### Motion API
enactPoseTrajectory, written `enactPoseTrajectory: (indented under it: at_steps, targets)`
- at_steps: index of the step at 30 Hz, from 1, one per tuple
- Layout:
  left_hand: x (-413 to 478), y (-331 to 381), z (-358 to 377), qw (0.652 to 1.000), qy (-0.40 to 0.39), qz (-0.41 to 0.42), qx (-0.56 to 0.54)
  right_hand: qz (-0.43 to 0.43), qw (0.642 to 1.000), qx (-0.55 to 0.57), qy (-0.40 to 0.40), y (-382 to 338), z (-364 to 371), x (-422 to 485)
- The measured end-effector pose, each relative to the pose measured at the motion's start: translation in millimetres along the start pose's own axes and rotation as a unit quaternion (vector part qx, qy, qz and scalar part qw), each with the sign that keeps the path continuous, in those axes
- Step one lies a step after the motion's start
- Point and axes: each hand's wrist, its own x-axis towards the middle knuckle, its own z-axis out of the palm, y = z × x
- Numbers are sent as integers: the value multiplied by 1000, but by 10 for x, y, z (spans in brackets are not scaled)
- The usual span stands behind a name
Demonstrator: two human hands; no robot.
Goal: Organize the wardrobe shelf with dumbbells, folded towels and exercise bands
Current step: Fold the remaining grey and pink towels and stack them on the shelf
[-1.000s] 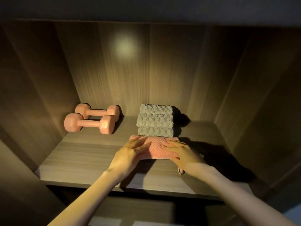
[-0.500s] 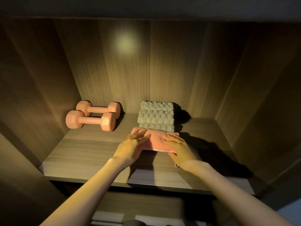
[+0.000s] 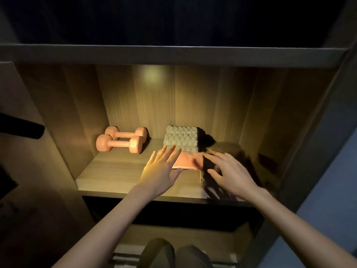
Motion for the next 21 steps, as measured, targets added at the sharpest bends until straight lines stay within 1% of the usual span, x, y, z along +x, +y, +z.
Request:
enactPoseTrajectory:
  at_steps: [3, 6, 14, 21]
  targets:
    - [-243, 228, -160, 998, 53, 15, -17, -9, 999, 14, 30, -37, -195, -348]
    - [-458, 421, -277, 996, 86, 25, -1, -22, 997, 32, 69, -40, -348, -689]
    - [-801, 845, -540, 991, 127, 31, -13, -37, 989, 10, 140, -63, -565, -1361]
    - [-903, 1139, -794, 986, 160, 45, -34, -47, 982, -11, 183, -84, -848, -1607]
